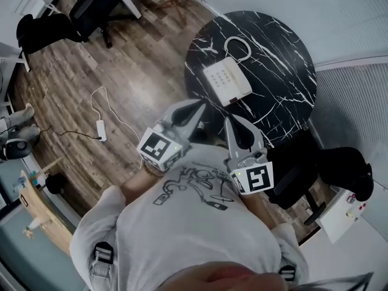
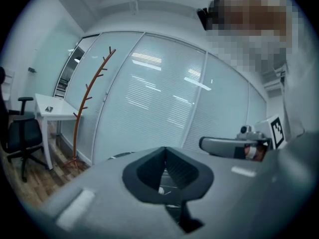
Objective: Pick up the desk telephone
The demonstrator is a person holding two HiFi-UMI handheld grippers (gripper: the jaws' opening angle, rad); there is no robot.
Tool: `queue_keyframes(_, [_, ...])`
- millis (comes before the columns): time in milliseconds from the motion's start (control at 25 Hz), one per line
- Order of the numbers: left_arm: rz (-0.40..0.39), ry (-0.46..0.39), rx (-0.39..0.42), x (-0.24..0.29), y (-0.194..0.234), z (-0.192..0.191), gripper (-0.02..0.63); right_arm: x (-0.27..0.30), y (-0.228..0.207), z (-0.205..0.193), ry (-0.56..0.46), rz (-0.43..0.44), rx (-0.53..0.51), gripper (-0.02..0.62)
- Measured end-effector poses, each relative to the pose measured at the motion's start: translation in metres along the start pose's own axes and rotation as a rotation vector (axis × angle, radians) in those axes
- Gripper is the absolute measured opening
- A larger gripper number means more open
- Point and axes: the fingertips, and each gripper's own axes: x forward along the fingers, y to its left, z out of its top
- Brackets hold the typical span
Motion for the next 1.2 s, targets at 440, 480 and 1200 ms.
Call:
queue_keyframes(440, [-0.028, 0.060, 0.008, 0.031, 0.032, -0.019, 0.002, 0.021, -0.034, -0.028, 0.064, -0.075, 0.044, 0.006])
queue_keyframes(480, [-0.028, 0.071, 0.016, 0.034, 0.035, -0.022, 0.002, 0.022, -0.038, -0.030, 0.071, -0.082, 0.048, 0.006])
queue_keyframes(1200, [-0.075, 0.302, 0.105, 0.129, 0.099, -0.118, 0.133, 0.031, -0.127, -0.145, 0.193, -0.240, 0.306, 0.127])
